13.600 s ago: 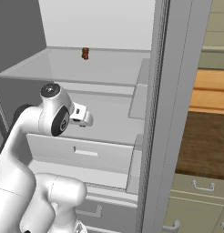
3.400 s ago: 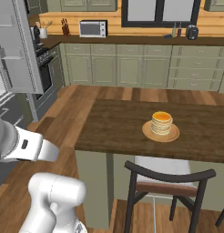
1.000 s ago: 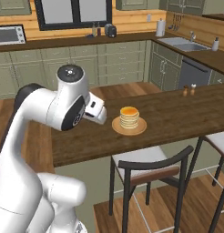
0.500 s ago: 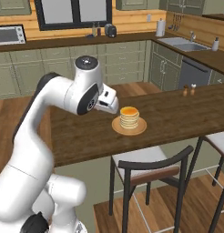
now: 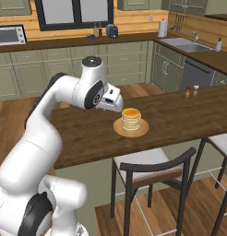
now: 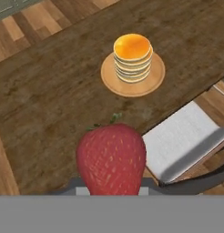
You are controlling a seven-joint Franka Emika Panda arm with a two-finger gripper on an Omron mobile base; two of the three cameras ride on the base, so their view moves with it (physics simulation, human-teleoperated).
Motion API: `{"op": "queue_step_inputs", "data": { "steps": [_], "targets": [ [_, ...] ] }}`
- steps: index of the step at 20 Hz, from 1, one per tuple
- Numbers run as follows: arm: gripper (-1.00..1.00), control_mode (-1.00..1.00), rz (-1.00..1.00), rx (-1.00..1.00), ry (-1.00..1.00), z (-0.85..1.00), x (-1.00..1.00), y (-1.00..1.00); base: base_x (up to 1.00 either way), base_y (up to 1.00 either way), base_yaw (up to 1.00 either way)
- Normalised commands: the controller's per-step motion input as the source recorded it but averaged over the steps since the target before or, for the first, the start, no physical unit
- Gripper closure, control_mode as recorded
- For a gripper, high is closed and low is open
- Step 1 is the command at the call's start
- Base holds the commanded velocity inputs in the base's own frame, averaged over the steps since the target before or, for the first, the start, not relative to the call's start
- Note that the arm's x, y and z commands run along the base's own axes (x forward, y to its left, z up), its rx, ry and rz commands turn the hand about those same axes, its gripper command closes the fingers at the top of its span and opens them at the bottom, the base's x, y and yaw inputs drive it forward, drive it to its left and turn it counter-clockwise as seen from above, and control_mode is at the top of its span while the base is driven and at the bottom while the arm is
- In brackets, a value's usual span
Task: Take the strawberry from the fridge and place it on top of the pancake, located on the dining counter.
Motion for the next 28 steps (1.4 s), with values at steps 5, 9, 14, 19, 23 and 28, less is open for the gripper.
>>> {"op": "queue_step_inputs", "data": {
  "steps": [5, 9, 14, 19, 23, 28],
  "targets": [
    [1.00, -1.00, 0.00, 0.00, 0.00, -0.13, 0.45, -0.19, 0.00, 0.00, 0.00],
    [1.00, -1.00, 0.00, 0.00, 0.00, -0.25, 0.47, -0.10, 0.00, 0.00, 0.00],
    [1.00, -1.00, 0.00, 0.00, 0.00, -0.26, 0.49, -0.05, 0.00, 0.00, 0.00],
    [1.00, -1.00, 0.00, 0.00, 0.00, -0.19, 0.46, -0.15, 0.00, 0.00, 0.00],
    [1.00, -1.00, 0.00, 0.00, 0.00, -0.27, 0.39, -0.19, 0.00, 0.00, 0.00],
    [1.00, -1.00, 0.00, 0.00, 0.00, -0.24, 0.40, -0.14, 0.00, 0.00, 0.00]
  ]
}}
